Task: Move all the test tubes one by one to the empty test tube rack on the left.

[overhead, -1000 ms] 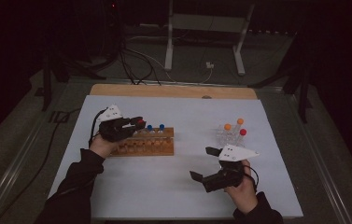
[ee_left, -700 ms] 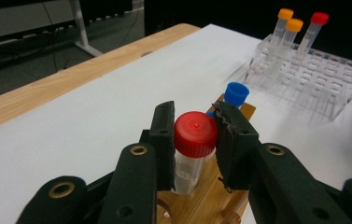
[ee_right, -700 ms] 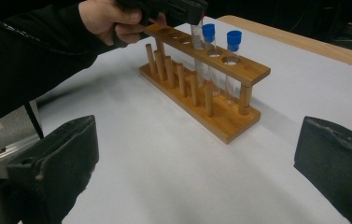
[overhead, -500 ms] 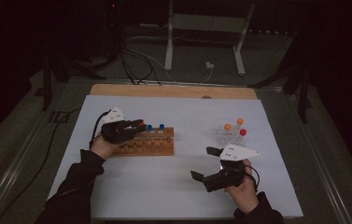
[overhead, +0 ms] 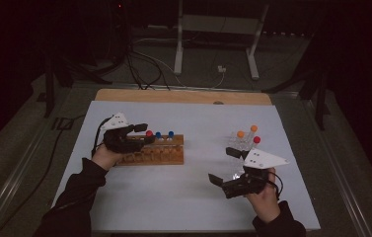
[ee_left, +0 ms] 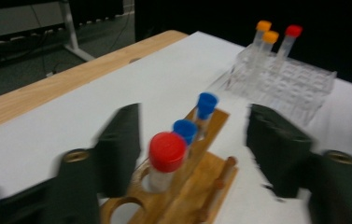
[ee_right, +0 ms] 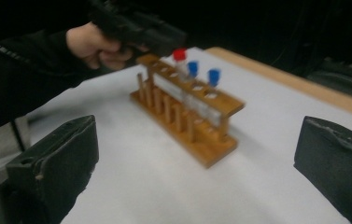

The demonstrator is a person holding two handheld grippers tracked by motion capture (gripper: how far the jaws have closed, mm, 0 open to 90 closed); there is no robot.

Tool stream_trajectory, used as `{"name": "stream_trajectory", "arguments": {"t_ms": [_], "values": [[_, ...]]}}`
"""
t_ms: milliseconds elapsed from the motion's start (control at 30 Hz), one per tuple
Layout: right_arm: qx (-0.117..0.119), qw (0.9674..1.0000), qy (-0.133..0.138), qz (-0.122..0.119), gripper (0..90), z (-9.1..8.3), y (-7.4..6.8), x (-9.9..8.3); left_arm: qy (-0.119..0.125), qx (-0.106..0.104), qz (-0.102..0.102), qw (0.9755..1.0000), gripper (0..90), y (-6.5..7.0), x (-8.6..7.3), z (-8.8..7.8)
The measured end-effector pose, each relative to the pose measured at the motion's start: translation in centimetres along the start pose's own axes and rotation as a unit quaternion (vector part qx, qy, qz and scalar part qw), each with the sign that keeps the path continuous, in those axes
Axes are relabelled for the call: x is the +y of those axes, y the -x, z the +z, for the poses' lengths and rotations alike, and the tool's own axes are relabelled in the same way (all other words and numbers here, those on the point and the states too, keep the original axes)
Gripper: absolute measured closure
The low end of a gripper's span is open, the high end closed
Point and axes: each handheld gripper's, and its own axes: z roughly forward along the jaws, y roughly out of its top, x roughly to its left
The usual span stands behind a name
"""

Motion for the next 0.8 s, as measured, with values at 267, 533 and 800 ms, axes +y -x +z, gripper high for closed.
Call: {"name": "stream_trajectory", "arguments": {"t_ms": [267,533,800], "values": [[-0.071,0.9970,0.019,0.024,0.8,-3.5,3.4,0.9,-0.001,-0.026,0.018,0.9995,3.4,2.0,0.3,-1.7],[-0.143,0.9880,-0.005,0.058,17.9,-5.7,6.9,-0.1,0.004,-0.034,0.022,0.9992,2.4,3.3,-0.5,-2.4],[-0.190,0.9752,-0.034,0.107,29.9,-6.6,10.2,-2.6,0.014,-0.034,0.018,0.9992,2.4,3.5,-0.8,-3.0]]}}
